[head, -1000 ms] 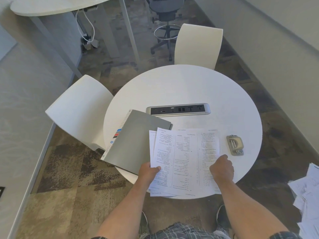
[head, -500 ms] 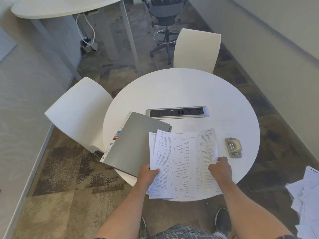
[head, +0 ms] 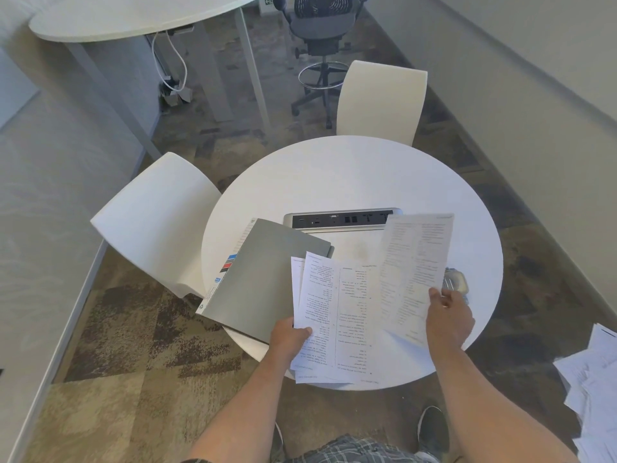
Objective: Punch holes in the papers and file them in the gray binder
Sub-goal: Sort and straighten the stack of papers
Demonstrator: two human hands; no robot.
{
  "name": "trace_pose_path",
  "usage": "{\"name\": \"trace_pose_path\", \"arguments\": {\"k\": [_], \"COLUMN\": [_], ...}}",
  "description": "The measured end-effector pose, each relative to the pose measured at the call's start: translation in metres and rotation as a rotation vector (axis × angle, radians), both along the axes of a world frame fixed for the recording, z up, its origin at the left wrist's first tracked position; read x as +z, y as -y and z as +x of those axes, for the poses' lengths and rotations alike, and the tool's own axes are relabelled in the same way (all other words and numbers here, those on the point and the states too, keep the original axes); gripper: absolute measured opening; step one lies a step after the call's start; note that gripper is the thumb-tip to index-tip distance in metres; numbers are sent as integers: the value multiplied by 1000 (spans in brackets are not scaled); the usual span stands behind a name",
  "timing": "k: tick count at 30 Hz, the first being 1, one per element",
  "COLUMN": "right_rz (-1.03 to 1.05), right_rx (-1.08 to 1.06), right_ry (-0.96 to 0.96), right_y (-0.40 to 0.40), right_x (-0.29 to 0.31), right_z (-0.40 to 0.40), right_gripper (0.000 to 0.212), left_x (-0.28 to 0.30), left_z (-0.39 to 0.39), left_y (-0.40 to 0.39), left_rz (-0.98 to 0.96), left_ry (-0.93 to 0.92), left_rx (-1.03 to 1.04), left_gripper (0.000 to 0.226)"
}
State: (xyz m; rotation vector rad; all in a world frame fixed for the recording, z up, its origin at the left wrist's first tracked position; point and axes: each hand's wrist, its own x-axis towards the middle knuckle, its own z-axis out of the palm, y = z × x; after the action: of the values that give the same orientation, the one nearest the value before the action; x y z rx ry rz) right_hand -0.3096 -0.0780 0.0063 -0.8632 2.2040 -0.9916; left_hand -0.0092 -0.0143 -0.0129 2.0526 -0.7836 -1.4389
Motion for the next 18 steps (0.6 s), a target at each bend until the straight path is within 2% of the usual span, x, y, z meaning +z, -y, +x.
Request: {"name": "trace_pose_path", "arguments": {"k": [6,11,14,18], "right_rz": [-295,-435,-446,-382], "right_rx": [-1,-71,-94,-76], "right_ry": [177,388,505,562], "right_y": [11,22,27,25], "right_x": [20,42,51,50], "right_z": [6,15,20,18], "right_gripper": [16,13,11,11], "left_x": [-2,-1,3,9], "left_z": [-1,-1,-1,-1], "left_y": [2,3,3,4], "left_rz": [1,3,-1,-13], "left_ry": [23,22,3,-47], "left_rx": [-18,-40,-39,-39], "left_gripper": [24,28,22,19]}}
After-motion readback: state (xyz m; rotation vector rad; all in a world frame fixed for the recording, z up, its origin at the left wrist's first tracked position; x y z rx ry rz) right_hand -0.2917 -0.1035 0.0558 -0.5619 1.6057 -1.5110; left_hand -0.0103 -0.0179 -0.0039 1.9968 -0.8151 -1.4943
